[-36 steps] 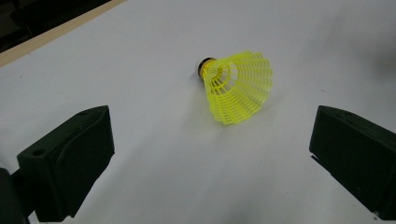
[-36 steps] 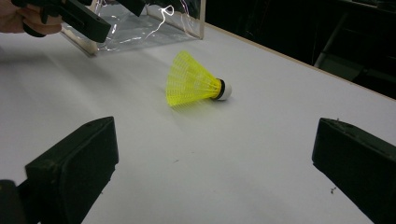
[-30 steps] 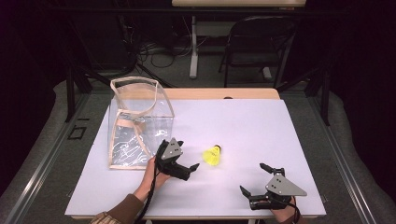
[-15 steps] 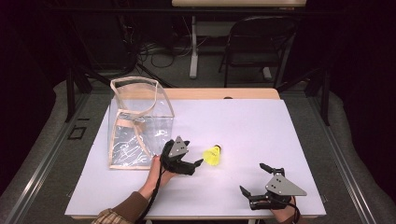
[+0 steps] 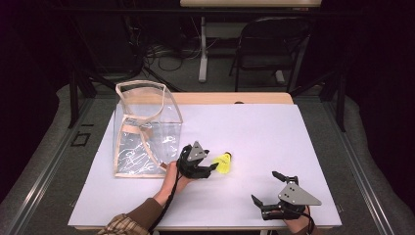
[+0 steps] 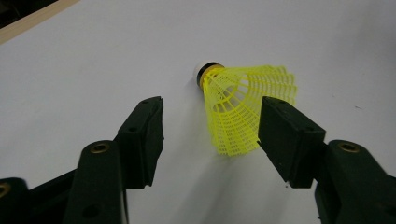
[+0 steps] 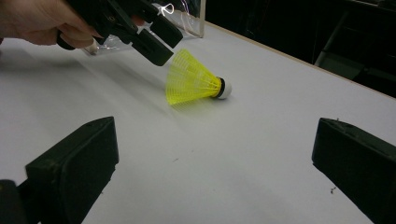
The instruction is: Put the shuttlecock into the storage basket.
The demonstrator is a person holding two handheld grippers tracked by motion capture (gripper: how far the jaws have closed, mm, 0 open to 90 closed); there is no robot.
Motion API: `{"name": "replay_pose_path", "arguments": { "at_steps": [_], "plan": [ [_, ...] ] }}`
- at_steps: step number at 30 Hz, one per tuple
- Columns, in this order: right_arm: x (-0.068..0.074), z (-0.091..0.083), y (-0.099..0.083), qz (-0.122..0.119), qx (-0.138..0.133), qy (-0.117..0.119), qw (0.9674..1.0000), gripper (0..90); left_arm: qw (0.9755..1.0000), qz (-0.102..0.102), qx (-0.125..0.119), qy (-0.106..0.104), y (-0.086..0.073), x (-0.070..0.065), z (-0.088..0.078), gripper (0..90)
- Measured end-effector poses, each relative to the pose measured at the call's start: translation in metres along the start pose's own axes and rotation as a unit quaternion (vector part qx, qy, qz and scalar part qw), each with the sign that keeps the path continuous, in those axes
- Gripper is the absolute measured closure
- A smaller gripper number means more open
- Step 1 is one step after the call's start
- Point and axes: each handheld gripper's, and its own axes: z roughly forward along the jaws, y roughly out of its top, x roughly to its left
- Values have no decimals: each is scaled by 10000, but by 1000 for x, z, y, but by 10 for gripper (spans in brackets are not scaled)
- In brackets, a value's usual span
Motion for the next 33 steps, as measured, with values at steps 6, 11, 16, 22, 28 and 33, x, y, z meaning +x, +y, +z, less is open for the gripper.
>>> {"name": "replay_pose_path", "arguments": {
  "at_steps": [6, 11, 16, 22, 28, 33],
  "plan": [
    [1, -1, 0, -9, -2, 0, 10000, 0, 9999, -85, 66, -71, 3, 1, 8, 504],
    [1, 0, 0, -23, -20, 0, 10000, 0, 9998, -100, 153, -106, 4, 2, 13, 545],
    [1, -1, 0, -15, -15, 5, 10000, 0, 9996, -165, 215, -116, 4, 3, 16, 556],
    [1, -1, 1, -31, 3, -6, 10000, 0, 9995, -211, 189, -164, 5, 4, 17, 586],
    [1, -1, 1, -31, 0, -7, 10000, 0, 9994, -213, 206, -170, 5, 3, 19, 639],
    [1, -1, 1, -13, 0, 0, 10000, 0, 9993, -218, 258, -170, 4, 2, 20, 712]
  ]
}}
